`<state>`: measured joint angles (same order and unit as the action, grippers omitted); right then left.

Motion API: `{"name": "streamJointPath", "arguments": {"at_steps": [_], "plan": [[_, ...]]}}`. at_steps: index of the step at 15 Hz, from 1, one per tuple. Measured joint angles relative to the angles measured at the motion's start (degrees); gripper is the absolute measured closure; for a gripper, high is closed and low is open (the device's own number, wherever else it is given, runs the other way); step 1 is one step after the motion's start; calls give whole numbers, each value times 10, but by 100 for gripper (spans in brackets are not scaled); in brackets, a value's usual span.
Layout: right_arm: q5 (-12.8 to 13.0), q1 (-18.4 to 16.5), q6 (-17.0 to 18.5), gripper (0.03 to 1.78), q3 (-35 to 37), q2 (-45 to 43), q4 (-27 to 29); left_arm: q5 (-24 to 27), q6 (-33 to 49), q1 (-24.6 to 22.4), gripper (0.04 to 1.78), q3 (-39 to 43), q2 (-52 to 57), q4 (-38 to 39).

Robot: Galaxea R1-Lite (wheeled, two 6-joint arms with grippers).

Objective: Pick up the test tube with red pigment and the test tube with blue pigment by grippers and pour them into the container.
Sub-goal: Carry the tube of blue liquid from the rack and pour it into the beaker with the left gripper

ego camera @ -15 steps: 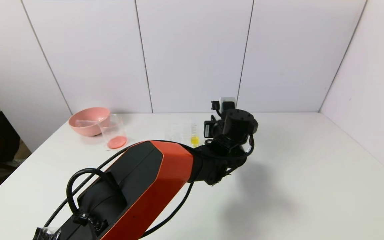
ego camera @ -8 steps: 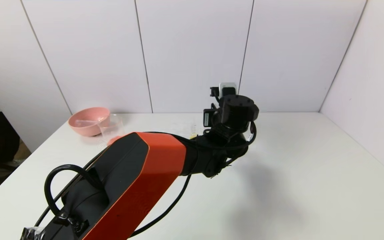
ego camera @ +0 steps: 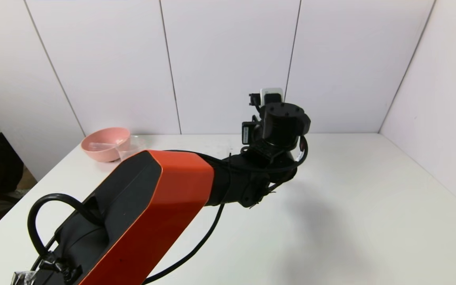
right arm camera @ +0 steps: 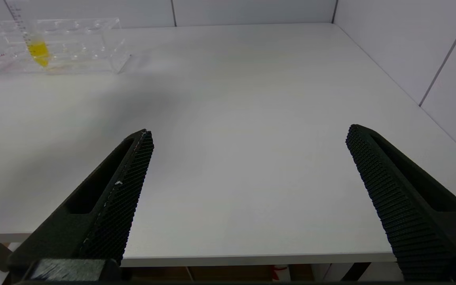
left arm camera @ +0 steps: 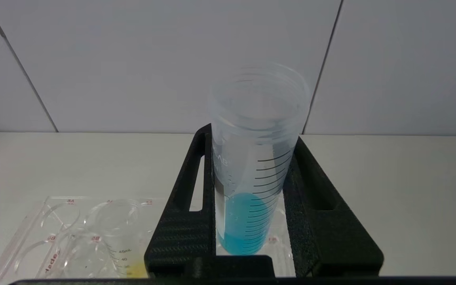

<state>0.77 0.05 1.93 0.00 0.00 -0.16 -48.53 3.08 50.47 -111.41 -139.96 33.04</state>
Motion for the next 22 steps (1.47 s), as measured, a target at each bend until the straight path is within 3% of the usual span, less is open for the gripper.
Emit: {"name": "streamJointPath", "arguments": {"at_steps": [7,14,17,22], "plan": [[0,0,0,4,0,0,0,96,39,-7,131,213,123,1],[0,0,0,4,0,0,0,252,52,-74,131,438,301,1],[0,0,0,4,0,0,0,340,48,-134,131,523,387,-2],[0,0,0,4,0,0,0,519,27,-300,131,616,492,-14]]}}
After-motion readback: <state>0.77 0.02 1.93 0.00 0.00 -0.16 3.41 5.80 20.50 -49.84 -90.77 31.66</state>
